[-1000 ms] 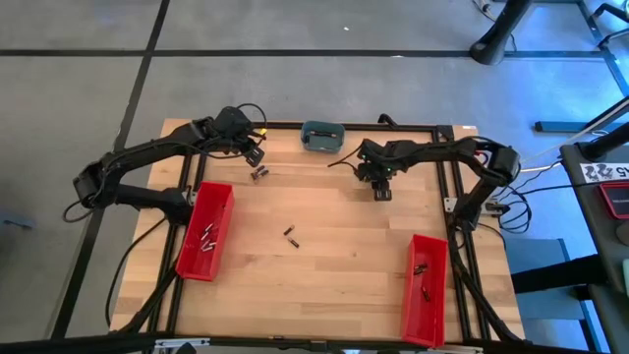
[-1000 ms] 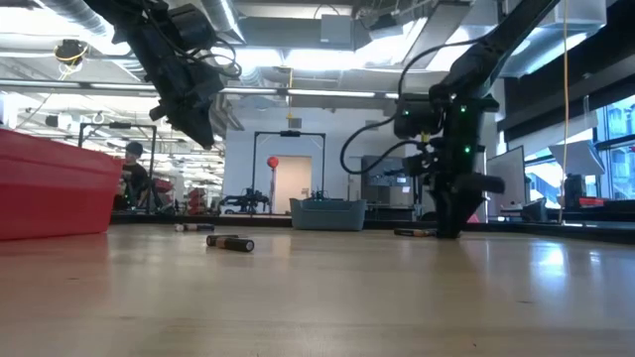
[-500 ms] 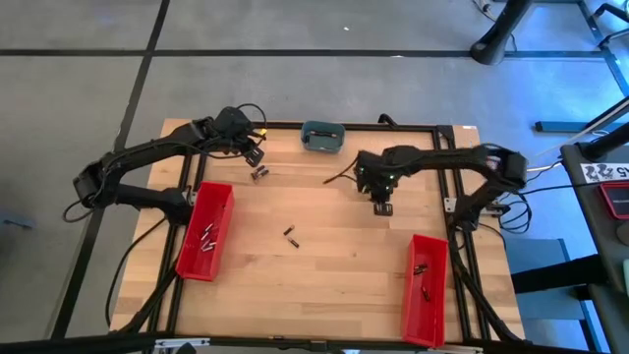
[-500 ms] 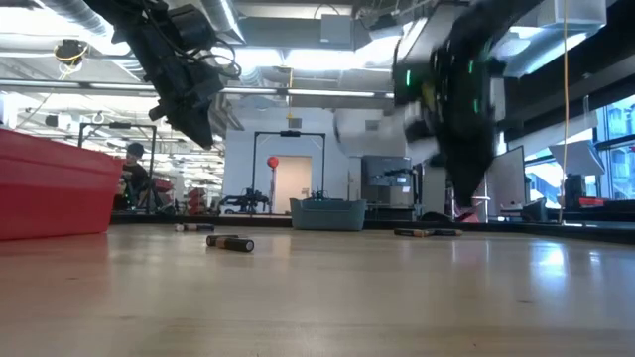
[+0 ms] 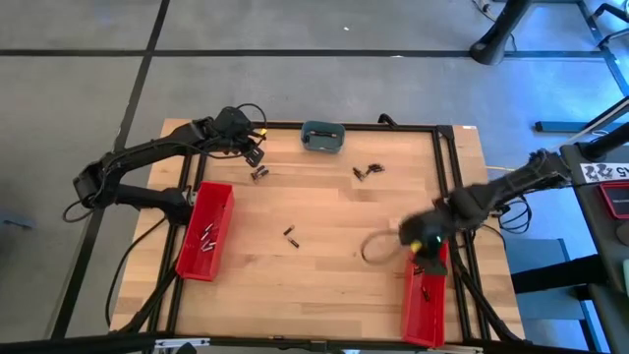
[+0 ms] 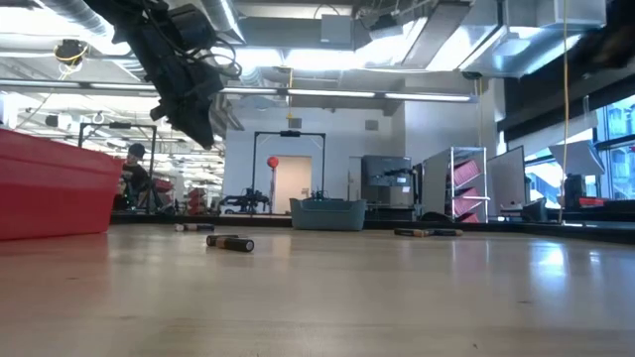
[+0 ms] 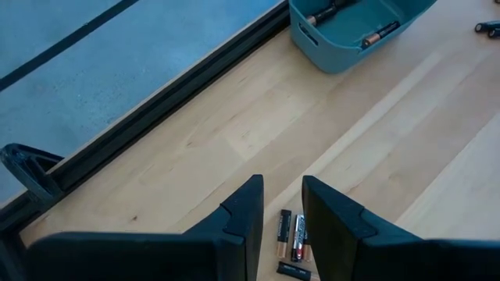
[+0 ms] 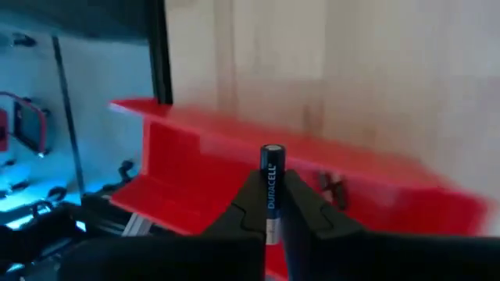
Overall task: Sort batteries
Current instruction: Put the small brown battery into the right red bin
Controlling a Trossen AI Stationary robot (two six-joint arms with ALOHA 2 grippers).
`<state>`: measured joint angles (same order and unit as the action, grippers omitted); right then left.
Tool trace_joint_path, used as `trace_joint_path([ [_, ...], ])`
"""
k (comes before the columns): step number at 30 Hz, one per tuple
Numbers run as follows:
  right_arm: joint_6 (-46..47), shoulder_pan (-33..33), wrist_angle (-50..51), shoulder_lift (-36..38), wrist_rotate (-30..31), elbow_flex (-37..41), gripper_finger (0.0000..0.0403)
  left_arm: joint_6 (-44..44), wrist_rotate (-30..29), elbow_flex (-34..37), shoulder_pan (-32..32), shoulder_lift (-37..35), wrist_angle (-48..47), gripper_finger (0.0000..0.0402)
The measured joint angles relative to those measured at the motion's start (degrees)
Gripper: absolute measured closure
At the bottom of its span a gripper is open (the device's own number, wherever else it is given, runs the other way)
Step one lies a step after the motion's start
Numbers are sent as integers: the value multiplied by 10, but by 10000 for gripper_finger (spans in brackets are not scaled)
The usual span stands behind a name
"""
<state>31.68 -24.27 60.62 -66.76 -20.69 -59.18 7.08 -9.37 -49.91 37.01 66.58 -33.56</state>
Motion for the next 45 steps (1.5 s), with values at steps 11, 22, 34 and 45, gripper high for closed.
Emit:
trace_joint_path([
  [11,192,-218,-121,-75,61,57,392,-17,0,0,1,0,2,320],
  [22,191,-230,-251,-160,94,115,391,-42,0,0,1,0,0,320],
  [34,192,-230,-267,-187,106,140,360,-31,0,0,0,0,0,320],
  [45,269,-228,-186,-133,41,88,218,-23,0,0,0,0,0,320],
])
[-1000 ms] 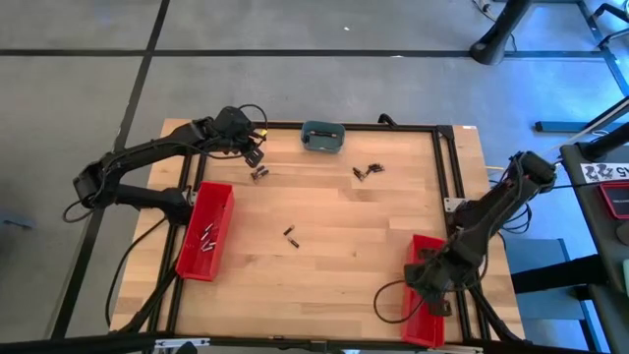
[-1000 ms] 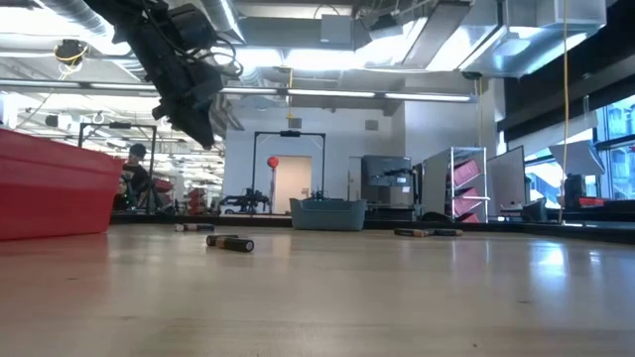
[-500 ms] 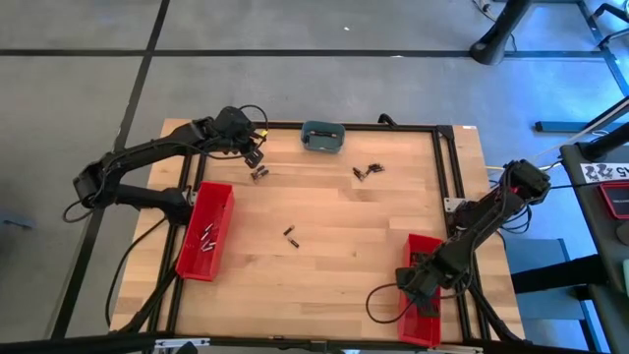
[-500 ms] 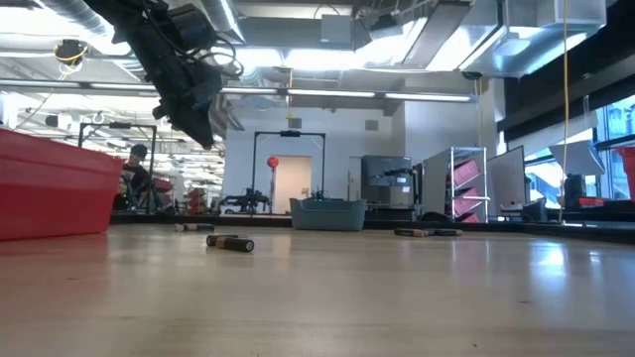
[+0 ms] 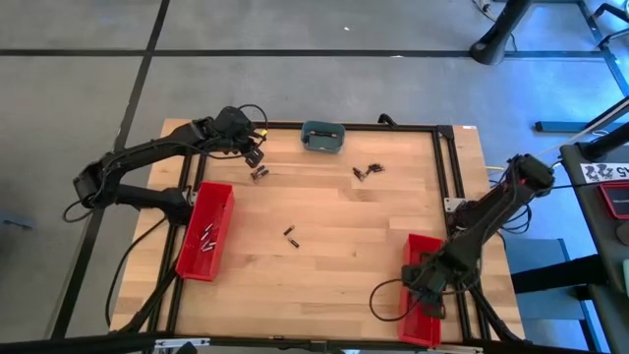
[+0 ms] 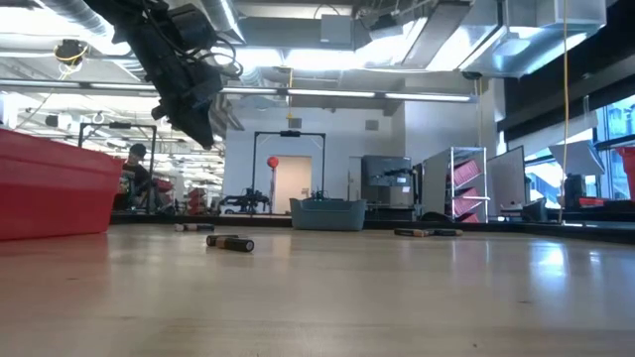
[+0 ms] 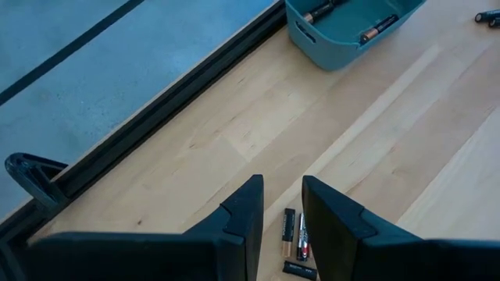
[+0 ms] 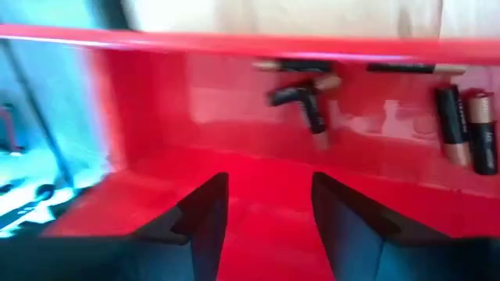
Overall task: Sort batteries
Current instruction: Put the small brown battery into the right red bin
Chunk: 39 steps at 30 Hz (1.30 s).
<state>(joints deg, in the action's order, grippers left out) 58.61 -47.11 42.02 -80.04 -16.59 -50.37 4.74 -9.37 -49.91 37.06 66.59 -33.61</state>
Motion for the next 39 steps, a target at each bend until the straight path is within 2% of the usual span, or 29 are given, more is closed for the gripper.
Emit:
trace_joint_path([
  [7,-15,28,116,86,61,-130,226,0,0,0,0,0,0,320],
  [11,-114,99,209,105,145,-200,231,0,0,0,0,0,2,320],
  [14,-254,202,264,105,180,-211,232,4,0,0,0,0,2,320],
  [17,-429,336,244,105,191,-186,233,18,0,0,0,0,2,320],
  [20,-584,486,162,102,159,-135,233,26,0,0,0,0,2,320],
  [23,-699,619,79,84,122,-84,233,25,0,0,0,0,2,320],
  [27,-811,733,10,19,121,-55,233,24,0,0,0,0,2,320],
  [32,-872,783,-32,-83,111,-60,233,27,0,0,0,0,2,320],
  [36,-876,778,-78,-139,86,-69,233,28,0,0,0,0,1,320],
  [39,-844,769,-114,-165,95,-74,233,30,0,0,0,0,1,320],
])
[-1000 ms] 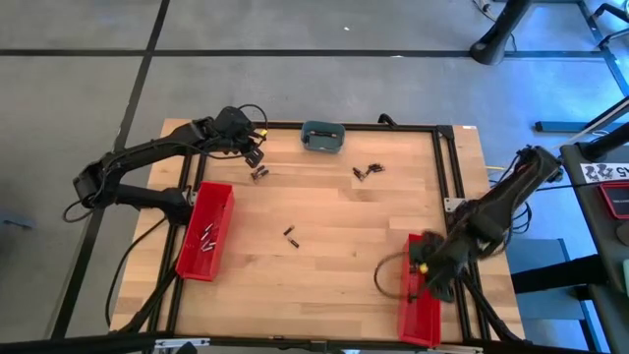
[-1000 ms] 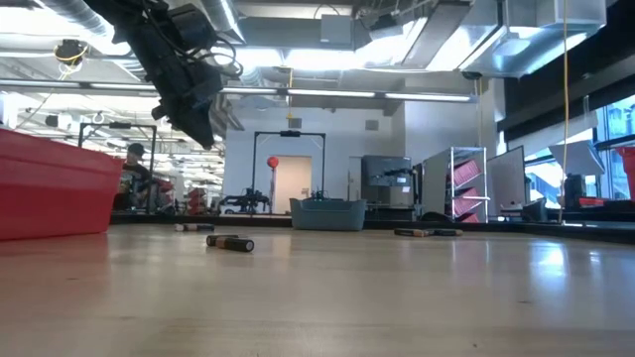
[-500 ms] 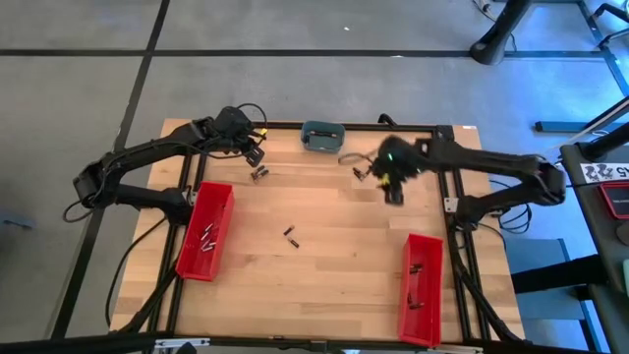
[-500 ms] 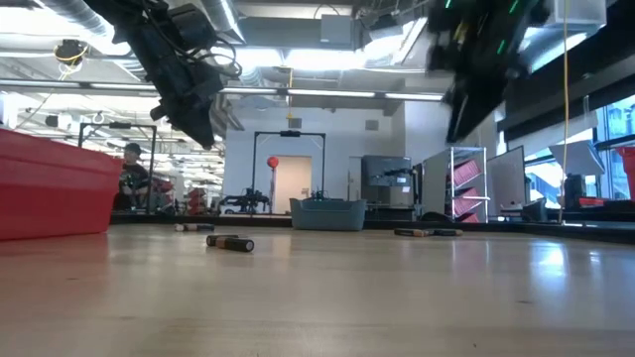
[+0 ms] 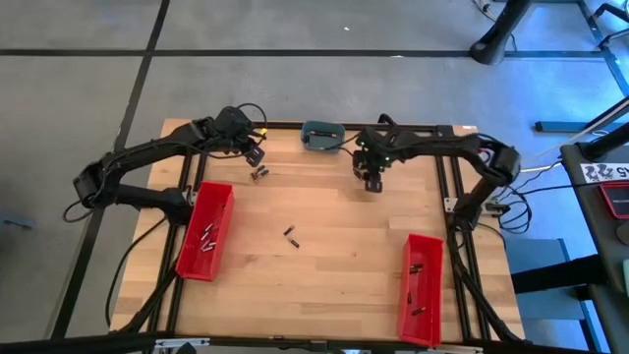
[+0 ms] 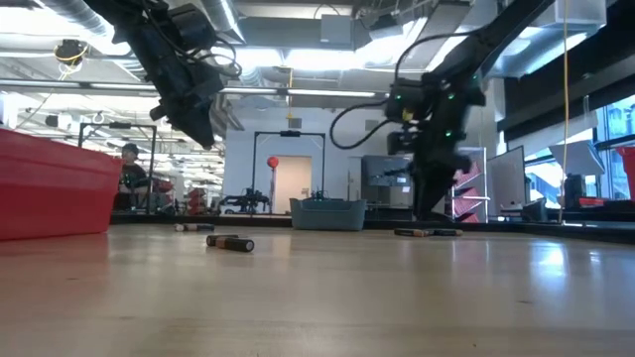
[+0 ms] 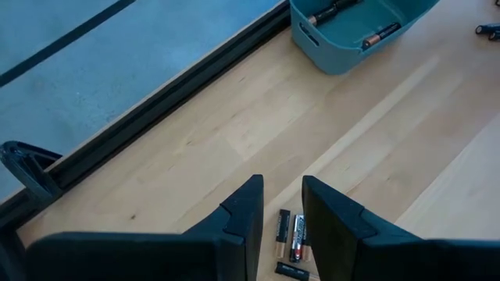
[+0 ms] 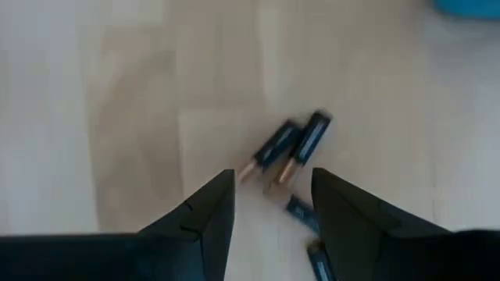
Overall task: Sort batteries
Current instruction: Put the small brown battery into the right red bin
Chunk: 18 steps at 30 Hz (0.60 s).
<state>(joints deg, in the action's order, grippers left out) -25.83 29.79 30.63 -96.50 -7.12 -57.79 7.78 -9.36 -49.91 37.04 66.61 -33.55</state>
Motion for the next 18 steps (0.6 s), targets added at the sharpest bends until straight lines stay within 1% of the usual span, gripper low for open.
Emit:
trace_joint_path([
  [3,63,-7,-27,-17,12,-9,233,11,0,0,0,0,0,320],
  [7,118,-6,-28,-37,13,-13,223,13,0,0,0,0,0,320],
  [13,139,-5,-28,-57,16,-13,175,13,0,0,0,0,0,320],
  [15,140,-6,-26,-65,16,-13,170,13,0,0,0,0,0,320],
  [18,140,-6,-25,-73,12,-14,177,13,0,0,0,0,0,320],
])
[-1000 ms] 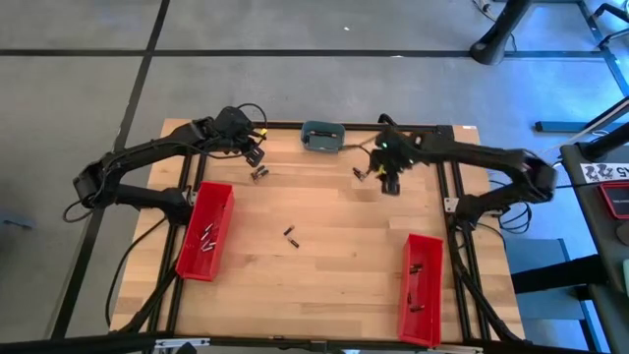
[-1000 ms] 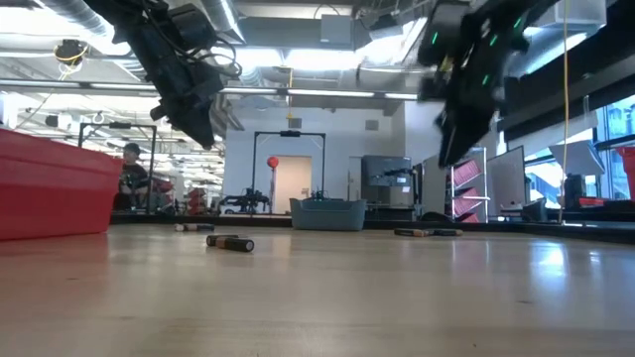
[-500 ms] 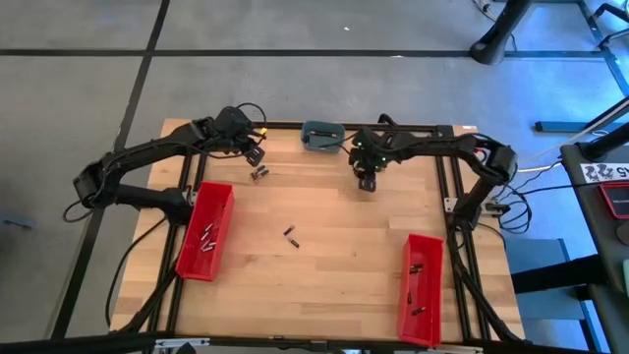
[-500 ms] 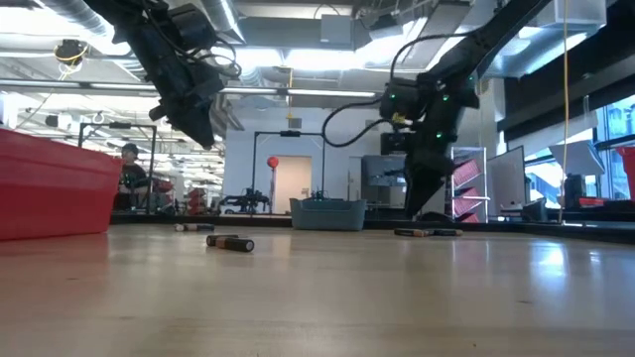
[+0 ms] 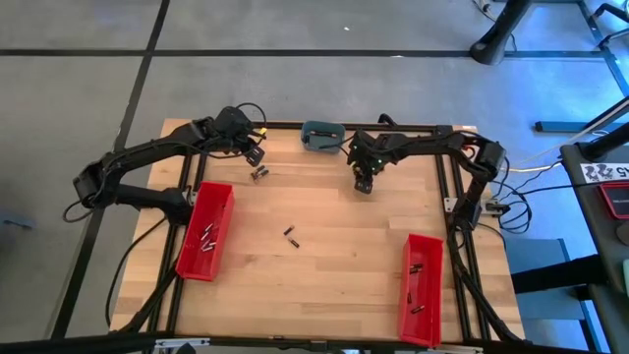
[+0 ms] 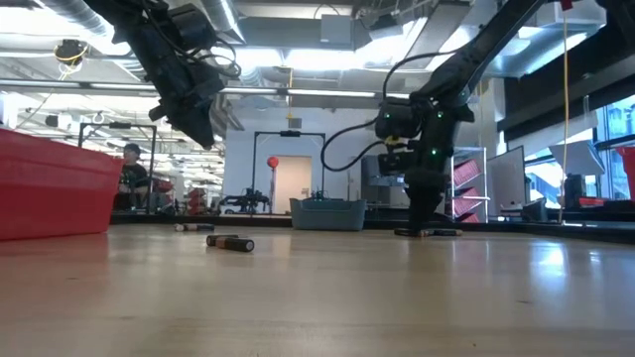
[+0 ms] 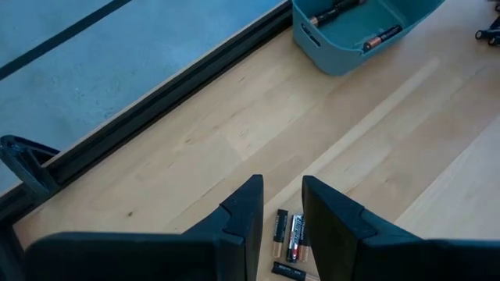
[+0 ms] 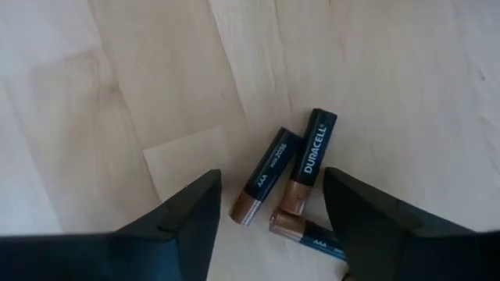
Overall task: Sort batteries
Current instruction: Put the small brown battery into the right red bin
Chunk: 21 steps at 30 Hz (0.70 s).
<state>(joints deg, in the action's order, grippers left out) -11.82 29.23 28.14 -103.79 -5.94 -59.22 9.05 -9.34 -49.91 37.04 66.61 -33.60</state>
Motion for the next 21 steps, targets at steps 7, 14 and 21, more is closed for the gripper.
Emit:
trace_joint_path([
  [7,15,-4,6,-1,-15,-1,199,16,4,0,-1,0,-3,320],
  [14,26,-28,17,-1,-29,0,201,25,4,0,-1,0,-3,320],
  [21,26,-62,17,0,-31,1,201,25,4,0,-1,0,-3,320],
])
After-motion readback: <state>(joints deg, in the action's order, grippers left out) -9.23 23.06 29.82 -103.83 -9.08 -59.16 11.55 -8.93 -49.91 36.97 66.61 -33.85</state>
